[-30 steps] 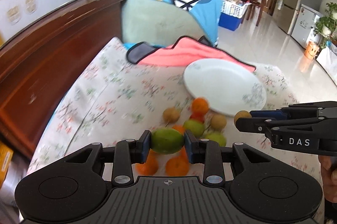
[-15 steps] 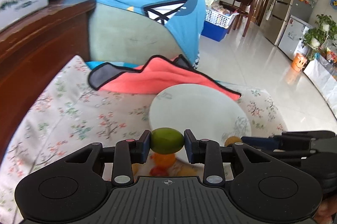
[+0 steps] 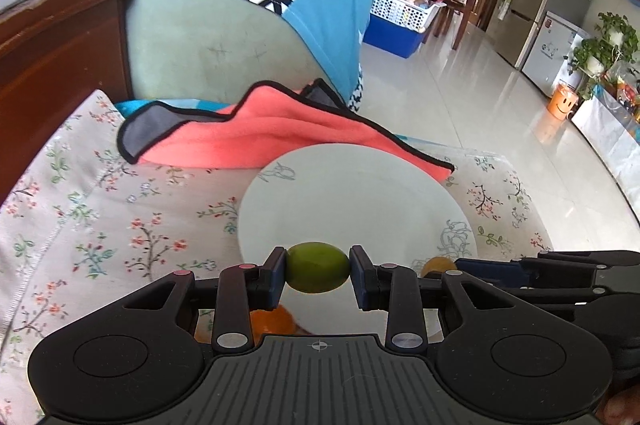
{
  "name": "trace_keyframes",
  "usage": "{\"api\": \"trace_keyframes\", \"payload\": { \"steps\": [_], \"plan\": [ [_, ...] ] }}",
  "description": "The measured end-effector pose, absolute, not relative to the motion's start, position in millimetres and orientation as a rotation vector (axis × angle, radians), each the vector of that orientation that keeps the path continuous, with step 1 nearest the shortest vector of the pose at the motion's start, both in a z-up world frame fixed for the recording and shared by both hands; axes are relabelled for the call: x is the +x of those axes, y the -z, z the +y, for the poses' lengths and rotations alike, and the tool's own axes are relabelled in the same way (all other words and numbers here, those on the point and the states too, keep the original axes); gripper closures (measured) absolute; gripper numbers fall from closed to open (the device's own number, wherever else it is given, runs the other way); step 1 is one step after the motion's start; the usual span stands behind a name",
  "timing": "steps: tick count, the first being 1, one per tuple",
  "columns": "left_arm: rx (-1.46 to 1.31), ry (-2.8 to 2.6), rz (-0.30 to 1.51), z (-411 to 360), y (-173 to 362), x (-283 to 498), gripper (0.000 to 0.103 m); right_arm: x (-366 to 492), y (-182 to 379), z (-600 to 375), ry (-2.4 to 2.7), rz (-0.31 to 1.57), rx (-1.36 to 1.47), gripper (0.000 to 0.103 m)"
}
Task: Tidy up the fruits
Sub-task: 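Carry both fruits over the white plate and open both tools to release them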
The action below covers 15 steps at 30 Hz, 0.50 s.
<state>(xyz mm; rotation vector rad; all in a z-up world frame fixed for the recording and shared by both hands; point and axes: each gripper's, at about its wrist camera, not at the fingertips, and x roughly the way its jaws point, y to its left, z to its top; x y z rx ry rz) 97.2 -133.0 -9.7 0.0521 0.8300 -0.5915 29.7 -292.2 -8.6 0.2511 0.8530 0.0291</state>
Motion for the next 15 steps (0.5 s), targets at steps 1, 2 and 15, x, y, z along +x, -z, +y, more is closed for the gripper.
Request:
{"api": "trace_keyframes", "payload": {
  "steps": [1,2,15],
  "plan": [
    [0.049,0.591,0.837,-135.0,11.5,98.5,0.072,30.6,9.5,-292.8,-0.026,0.856,0.254,0.074],
    [0.046,0.592,0.843,-136.4,12.9,99.3,0.072,31.0,10.5,-293.7,-0.022,0.859,0.257,0.074],
    [0.078,0.532,0.837,-148.4,11.3,95.6,0.041,34.1,10.5,-304.3,0.030,0.859,0.319,0.071]
  ]
}}
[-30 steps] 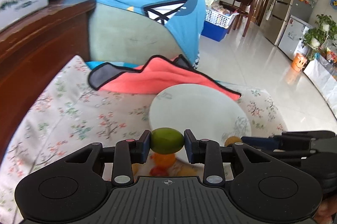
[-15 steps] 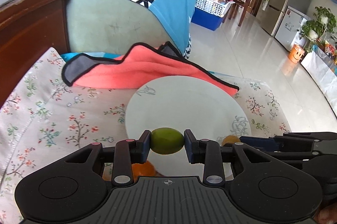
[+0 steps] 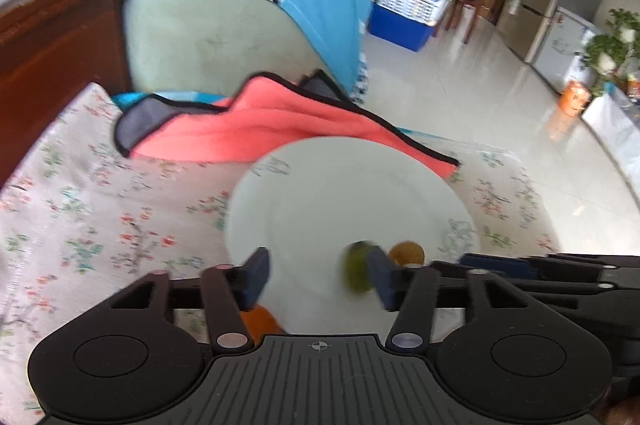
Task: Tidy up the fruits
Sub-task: 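Carry both fruits over the white plate and open both tools to release them, then move the left tool to a tangerine while the right tool moves to a green mango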
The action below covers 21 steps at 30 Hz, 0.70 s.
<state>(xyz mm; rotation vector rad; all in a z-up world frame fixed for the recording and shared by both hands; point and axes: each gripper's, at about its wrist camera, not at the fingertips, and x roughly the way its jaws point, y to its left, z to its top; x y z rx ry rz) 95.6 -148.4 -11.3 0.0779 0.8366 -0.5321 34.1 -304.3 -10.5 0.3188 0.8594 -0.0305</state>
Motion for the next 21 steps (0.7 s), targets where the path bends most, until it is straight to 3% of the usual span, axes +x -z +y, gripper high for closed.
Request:
{"api": "trace_keyframes", "payload": {
  "steps": [11,21],
  "plan": [
    [0.099,0.496,0.826,-132.7,-0.8,90.5,0.027,32.8,0.7,-299.8,0.021,0.851,0.327,0.068],
    [0.117,0.493,0.823,-109.2,-9.6,83.6,0.023,28.1,-9.0,-290.6,-0.018,0.824,0.319,0.050]
  ]
}}
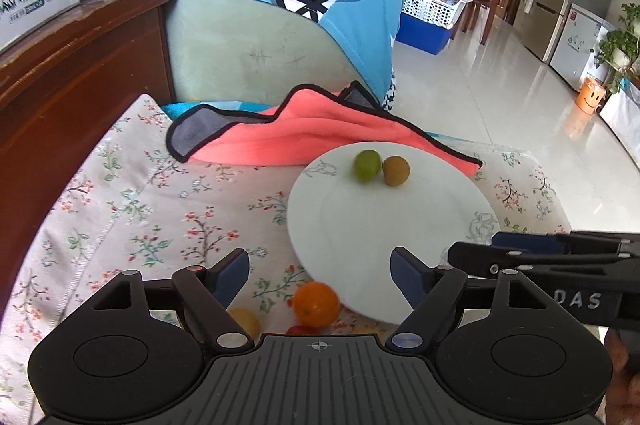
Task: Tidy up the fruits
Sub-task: 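Move the left tool to a tangerine while the right tool moves to a green mango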
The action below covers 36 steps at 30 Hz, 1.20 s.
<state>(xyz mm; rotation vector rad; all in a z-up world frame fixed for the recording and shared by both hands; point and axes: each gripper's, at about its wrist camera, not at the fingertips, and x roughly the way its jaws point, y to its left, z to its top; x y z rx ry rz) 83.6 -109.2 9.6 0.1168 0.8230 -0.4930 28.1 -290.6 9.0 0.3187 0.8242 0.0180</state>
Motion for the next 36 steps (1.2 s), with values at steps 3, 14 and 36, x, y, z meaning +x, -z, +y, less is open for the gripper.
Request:
{"api": "trace_keyframes", "payload": {
  "steps": [3,14,36],
  "plan": [
    [0.120,0.492,0.822,-99.1,-12.9,80.5,0.023,25.2,-11.6,-286.7,-0.041,0.822,0.307,0.046],
    [0.100,0.457,0.828,-48.1,-23.1,68.4,0.022,4.6,-7.2,-265.5,-0.119,0.864,0.236,0.044],
    [0.106,0.434,0.951,14.8,10.5,32.1,0.027,-4.1,5.8,-216.2,-0.292,0.926,0.229,0.054]
  ]
}}
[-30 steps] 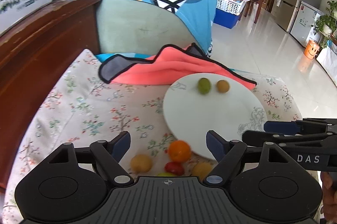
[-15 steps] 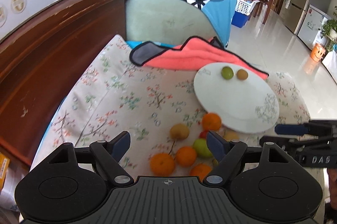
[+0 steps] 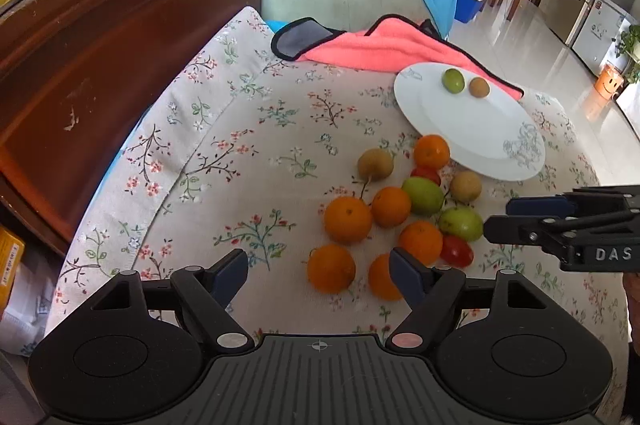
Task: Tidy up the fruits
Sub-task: 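Move the left tool to a tangerine while the right tool moves to a green mango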
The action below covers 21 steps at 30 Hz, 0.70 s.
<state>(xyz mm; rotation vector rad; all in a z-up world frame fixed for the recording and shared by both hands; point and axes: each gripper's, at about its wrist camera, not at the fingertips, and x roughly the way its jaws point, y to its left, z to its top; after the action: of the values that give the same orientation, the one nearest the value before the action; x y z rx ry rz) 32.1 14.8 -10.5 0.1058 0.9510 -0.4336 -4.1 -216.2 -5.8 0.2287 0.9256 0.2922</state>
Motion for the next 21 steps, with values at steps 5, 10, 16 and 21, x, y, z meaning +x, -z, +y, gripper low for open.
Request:
{"api": "trace_keyframes", "payload": {
  "steps": [5,10,16,21],
  "plan": [
    [0.111,0.433,0.963,19.1,15.5,32.5,0.038,0.9,9.7,-206.9,-0.297,0.933,0.214,0.054],
    [0.143,0.435,0.967,21.7,21.2,33.1,0.041,8.4,14.9,-205.3,-0.268,0.952,0.220,0.056],
    [0.101,0.463,0.994,21.4,28.3,35.2,0.041,14.4,22.1,-200.3,-0.272,0.981,0.235,0.058],
    [0.077,0.449,1.011,21.6,34.1,38.4,0.048,16.2,23.3,-196.5,-0.278,0.983,0.240,0.060]
  ]
}}
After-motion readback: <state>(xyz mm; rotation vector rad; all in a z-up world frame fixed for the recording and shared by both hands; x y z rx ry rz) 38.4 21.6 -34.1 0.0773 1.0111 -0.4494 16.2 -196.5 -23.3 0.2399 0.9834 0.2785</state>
